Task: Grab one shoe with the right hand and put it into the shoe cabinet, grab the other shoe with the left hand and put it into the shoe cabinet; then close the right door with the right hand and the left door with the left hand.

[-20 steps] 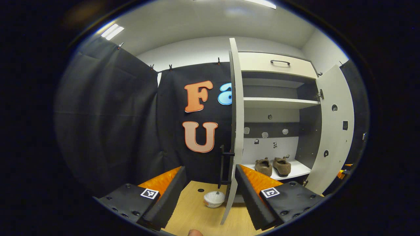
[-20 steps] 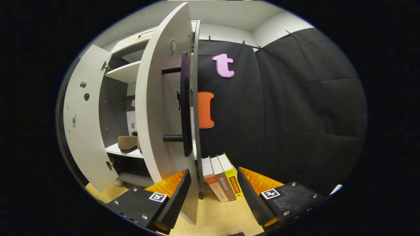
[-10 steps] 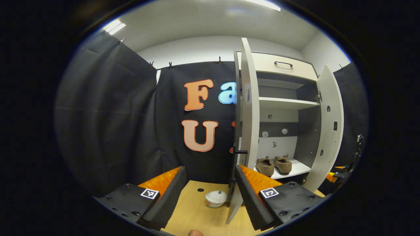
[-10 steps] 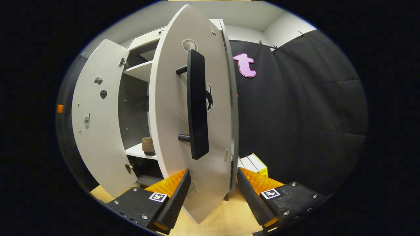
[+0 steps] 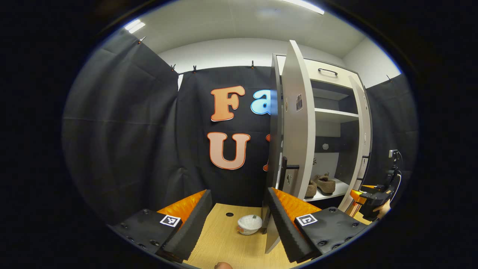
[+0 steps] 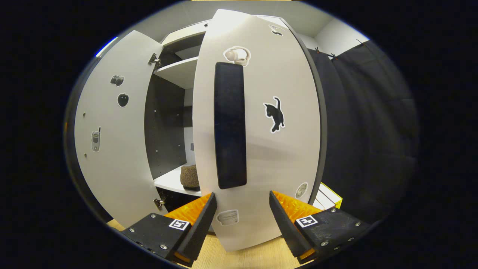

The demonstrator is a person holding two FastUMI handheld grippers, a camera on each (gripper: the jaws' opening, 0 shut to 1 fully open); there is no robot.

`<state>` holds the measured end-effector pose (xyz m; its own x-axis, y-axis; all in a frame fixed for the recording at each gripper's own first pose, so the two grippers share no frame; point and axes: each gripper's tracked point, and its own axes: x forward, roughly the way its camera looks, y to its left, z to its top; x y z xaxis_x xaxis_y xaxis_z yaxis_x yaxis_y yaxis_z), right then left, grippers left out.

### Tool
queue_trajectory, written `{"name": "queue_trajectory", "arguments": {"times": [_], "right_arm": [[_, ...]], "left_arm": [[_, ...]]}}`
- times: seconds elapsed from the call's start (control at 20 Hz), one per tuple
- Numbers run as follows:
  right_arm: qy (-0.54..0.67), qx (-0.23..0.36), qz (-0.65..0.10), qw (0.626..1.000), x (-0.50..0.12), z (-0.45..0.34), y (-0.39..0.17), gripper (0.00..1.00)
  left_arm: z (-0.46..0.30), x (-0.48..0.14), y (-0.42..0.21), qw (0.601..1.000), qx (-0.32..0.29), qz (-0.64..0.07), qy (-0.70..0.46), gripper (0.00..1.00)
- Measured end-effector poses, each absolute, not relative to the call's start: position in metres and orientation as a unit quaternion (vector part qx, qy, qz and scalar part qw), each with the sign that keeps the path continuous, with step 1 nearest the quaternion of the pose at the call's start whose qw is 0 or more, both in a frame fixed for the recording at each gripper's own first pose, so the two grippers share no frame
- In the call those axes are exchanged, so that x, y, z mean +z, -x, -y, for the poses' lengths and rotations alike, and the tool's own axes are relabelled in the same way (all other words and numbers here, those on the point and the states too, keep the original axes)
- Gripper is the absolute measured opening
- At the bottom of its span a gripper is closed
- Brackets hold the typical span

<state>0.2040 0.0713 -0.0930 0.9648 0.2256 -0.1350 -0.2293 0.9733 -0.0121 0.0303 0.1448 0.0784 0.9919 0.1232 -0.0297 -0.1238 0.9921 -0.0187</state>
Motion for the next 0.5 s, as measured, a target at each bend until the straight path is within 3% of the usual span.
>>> {"name": "queue_trajectory", "arguments": {"times": [0.5], "right_arm": [[-0.001, 0.066, -0.068, 0.996, -0.097, -0.078, -0.220, 0.88]], "left_arm": [[-0.159, 0.049, -0.047, 0.999, 0.021, -0.026, 0.015, 0.97]]}}
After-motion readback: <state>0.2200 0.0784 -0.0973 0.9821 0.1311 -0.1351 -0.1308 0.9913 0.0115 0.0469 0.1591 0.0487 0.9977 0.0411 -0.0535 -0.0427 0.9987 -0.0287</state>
